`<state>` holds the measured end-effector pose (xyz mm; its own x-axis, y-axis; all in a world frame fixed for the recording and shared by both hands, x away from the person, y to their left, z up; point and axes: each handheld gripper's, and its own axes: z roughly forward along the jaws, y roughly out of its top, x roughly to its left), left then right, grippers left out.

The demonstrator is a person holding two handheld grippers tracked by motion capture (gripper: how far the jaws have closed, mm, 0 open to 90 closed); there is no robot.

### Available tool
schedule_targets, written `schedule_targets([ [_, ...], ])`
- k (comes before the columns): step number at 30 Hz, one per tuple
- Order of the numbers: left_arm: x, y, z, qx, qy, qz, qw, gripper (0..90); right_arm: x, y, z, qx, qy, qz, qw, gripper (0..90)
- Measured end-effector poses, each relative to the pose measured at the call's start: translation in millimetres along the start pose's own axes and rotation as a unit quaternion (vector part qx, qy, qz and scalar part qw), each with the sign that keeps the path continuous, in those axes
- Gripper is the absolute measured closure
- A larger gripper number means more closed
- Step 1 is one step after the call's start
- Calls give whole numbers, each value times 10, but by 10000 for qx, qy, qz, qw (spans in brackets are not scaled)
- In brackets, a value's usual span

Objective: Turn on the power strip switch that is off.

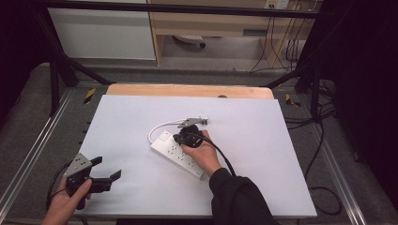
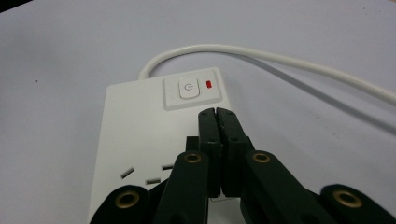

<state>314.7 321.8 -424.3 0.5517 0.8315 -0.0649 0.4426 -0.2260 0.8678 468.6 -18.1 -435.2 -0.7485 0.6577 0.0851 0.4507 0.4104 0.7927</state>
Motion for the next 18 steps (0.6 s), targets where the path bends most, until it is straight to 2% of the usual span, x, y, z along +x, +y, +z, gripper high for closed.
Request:
schedule_targets([
  [18, -4, -2, 3, 12, -1, -4, 10000, 62, -3, 5, 1, 32, 8, 60, 10000, 900],
])
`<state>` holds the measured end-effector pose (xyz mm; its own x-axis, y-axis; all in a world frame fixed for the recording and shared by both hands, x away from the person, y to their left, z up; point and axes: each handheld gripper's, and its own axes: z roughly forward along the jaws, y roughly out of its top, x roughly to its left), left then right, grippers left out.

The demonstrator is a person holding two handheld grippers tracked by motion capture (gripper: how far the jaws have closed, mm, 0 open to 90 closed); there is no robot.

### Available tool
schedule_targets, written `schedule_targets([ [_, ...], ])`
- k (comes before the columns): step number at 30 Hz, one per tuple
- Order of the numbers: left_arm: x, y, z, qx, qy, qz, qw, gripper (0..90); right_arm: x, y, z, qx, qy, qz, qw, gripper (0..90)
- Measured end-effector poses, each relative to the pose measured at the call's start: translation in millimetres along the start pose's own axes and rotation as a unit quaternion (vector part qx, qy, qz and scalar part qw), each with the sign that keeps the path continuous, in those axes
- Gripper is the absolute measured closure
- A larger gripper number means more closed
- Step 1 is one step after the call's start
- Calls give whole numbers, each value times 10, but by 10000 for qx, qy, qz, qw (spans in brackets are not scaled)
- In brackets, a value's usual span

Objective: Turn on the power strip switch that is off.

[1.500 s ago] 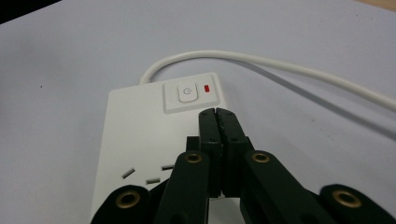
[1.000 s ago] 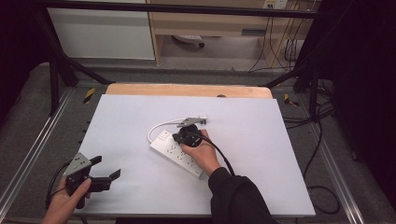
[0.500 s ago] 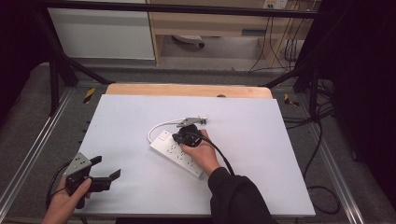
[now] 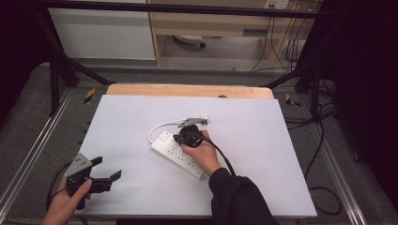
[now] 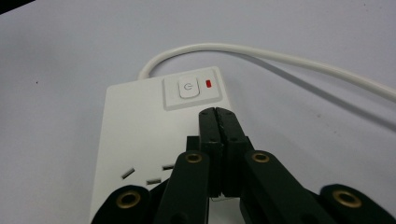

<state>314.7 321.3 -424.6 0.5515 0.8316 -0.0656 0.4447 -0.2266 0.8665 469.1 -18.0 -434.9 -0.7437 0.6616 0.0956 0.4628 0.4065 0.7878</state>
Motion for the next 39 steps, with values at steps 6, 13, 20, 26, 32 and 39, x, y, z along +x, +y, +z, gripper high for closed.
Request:
schedule_targets([
  [6, -1, -1, 3, 11, 1, 1, 10000, 62, -2, 2, 2, 11, -6, 18, 10000, 900],
  [13, 0, -2, 3, 24, 3, 11, 10000, 62, 3, 4, 4, 23, -22, 27, 10000, 900],
  [20, 1, -2, 4, 35, 5, 24, 10000, 62, 2, 8, 5, 36, -12, 51, 10000, 900],
  [26, 0, -3, 4, 42, 6, 26, 10000, 62, 3, 9, 6, 41, -16, 64, 10000, 900],
  [32, -2, -6, 10, 39, 9, 14, 10000, 62, 2, 12, 7, 51, -10, 90, 9999, 900],
  [39, -1, -8, 10, 68, 11, 28, 10000, 62, 0, 13, 11, 59, -16, 111, 9999, 900],
])
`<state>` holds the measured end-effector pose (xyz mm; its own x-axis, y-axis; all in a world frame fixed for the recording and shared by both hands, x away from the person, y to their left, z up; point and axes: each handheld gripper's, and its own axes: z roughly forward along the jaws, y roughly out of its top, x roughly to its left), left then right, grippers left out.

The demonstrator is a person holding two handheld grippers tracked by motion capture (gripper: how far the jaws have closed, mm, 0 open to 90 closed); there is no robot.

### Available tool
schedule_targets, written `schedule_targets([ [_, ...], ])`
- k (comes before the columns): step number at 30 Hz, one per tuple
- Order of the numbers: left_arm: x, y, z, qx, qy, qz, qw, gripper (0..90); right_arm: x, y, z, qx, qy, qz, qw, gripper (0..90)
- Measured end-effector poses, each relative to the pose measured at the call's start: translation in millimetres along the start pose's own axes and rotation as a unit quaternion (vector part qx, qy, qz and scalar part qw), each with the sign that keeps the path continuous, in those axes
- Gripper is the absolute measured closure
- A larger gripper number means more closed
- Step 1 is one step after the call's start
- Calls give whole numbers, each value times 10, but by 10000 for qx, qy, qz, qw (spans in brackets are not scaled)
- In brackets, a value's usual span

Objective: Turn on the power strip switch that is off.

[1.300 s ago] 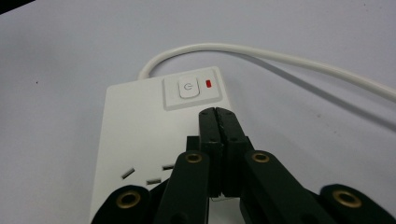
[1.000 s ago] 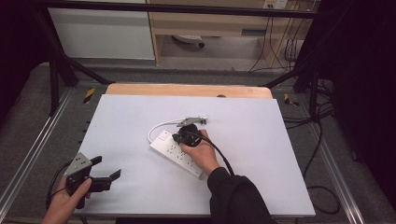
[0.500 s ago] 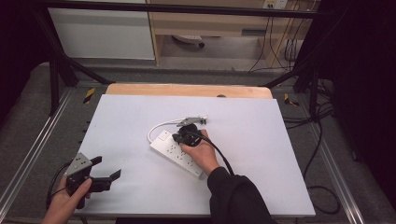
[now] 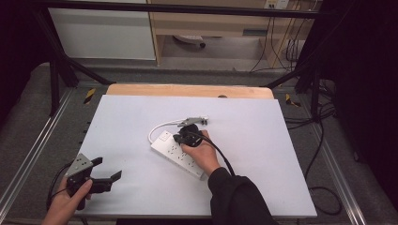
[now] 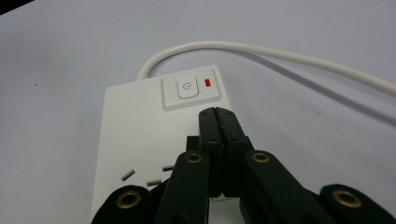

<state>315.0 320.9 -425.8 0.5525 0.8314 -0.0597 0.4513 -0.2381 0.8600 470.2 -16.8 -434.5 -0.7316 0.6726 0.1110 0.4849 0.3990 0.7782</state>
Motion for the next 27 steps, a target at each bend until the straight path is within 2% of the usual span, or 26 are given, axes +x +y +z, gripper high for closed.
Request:
schedule_targets([
  [11, 2, 0, -1, 2, 11, 14, 10000, 62, 11, 11, 18, 101, -13, -1, 9999, 900],
  [27, 4, -1, -2, 0, 16, 8, 10000, 62, 3, 17, -18, -19, -5, -40, 10000, 900],
])
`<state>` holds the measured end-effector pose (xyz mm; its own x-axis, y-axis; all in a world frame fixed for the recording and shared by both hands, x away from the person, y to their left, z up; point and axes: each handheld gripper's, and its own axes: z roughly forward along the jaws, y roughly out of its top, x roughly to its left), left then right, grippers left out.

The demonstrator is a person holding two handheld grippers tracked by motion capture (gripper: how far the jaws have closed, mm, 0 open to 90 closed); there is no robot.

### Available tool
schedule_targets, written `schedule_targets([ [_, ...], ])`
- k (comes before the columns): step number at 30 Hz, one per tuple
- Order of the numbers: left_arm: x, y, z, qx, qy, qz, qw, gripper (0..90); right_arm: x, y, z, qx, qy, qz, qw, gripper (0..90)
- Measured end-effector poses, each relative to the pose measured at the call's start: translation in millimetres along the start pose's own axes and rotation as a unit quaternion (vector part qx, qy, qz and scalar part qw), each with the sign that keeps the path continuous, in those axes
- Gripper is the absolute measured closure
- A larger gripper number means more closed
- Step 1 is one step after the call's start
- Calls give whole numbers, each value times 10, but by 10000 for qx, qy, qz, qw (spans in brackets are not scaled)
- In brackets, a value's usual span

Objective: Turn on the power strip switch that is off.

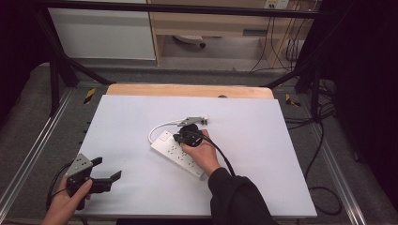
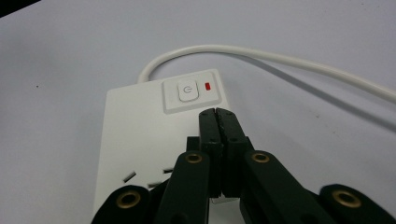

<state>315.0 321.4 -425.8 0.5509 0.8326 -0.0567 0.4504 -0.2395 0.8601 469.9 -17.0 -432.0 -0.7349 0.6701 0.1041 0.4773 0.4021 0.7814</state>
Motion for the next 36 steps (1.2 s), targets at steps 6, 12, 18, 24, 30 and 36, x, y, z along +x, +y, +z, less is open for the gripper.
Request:
schedule_targets([
  [6, 1, 0, 0, 1, -2, 2, 10000, 62, 12, 12, -14, -82, 10, -18, 10000, 900],
  [12, 1, -1, -1, 0, 0, 1, 10000, 62, 6, 36, -64, -259, 27, 20, 9997, 886],
  [18, 1, -1, 0, 2, -1, 1, 10000, 62, -6, 64, -131, -411, 30, 54, 9991, 853],
  [24, 1, -1, 0, 3, -3, 0, 10000, 62, -25, 91, -227, -565, 17, 92, 9984, 811],
  [30, -1, -1, 1, 1, -6, 0, 10000, 62, -38, 109, -342, -731, 6, 155, 9972, 762],
  [36, -2, -1, 0, -3, -6, -6, 10000, 62, -44, 102, -427, -869, 25, 223, 9960, 678],
])
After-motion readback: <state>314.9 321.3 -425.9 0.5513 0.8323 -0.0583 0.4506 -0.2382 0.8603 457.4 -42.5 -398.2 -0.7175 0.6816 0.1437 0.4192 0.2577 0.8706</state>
